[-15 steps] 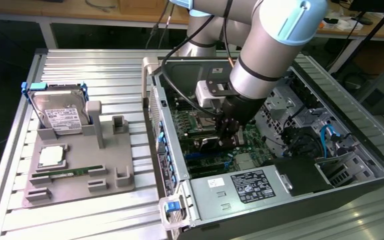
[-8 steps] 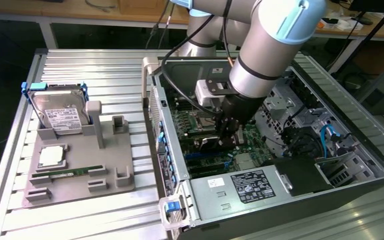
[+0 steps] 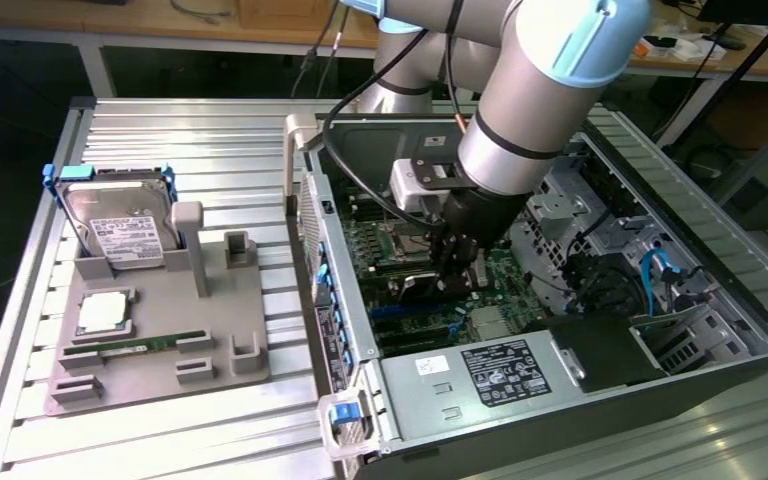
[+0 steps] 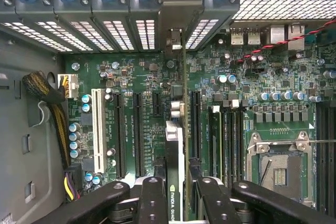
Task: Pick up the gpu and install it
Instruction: 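Insert the gpu into the slot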
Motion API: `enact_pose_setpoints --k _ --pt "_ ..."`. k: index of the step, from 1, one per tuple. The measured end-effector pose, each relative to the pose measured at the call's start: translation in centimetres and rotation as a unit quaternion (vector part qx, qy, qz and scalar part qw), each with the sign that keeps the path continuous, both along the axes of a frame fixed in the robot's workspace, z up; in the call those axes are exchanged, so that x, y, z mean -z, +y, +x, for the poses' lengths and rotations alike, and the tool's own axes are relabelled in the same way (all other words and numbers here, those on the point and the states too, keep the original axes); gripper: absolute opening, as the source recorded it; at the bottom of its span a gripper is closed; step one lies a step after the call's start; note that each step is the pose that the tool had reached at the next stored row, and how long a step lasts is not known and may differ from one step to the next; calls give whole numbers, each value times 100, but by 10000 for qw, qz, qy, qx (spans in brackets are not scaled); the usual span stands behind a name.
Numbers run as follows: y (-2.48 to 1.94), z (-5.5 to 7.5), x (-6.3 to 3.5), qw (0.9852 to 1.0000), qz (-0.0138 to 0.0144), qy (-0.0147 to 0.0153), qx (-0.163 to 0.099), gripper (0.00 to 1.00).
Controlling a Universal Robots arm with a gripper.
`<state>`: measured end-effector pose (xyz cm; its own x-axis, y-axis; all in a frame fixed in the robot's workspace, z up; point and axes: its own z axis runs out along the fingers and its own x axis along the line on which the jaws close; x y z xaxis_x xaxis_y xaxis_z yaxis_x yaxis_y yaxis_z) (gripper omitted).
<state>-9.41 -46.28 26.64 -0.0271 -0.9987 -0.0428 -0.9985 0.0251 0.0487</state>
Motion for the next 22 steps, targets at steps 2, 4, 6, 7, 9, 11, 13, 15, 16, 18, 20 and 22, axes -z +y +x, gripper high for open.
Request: enact_pose_setpoints --k 2,4,6,7,9,11,13,15,16,18,20,22 --pt "1 0 12 10000 1 -1 0 27" --pt "0 0 23 10000 0 0 0 27" --pt "0 0 31 10000 -1 1 0 27" --pt "0 0 31 10000 -1 1 0 27" --pt "0 0 32 10000 -1 1 0 27" --pt "0 0 32 10000 0 0 0 27" --pt "2 0 27 10000 -3 -3 0 27" --pt "2 0 24 10000 -9 -3 0 27" --pt "2 0 23 10000 -11 -3 0 27" --pt "3 0 23 10000 -18 -3 0 27" --pt "3 -1 23 10000 -18 -3 -2 27" --pt "3 -2 24 10000 -18 -7 -9 27"
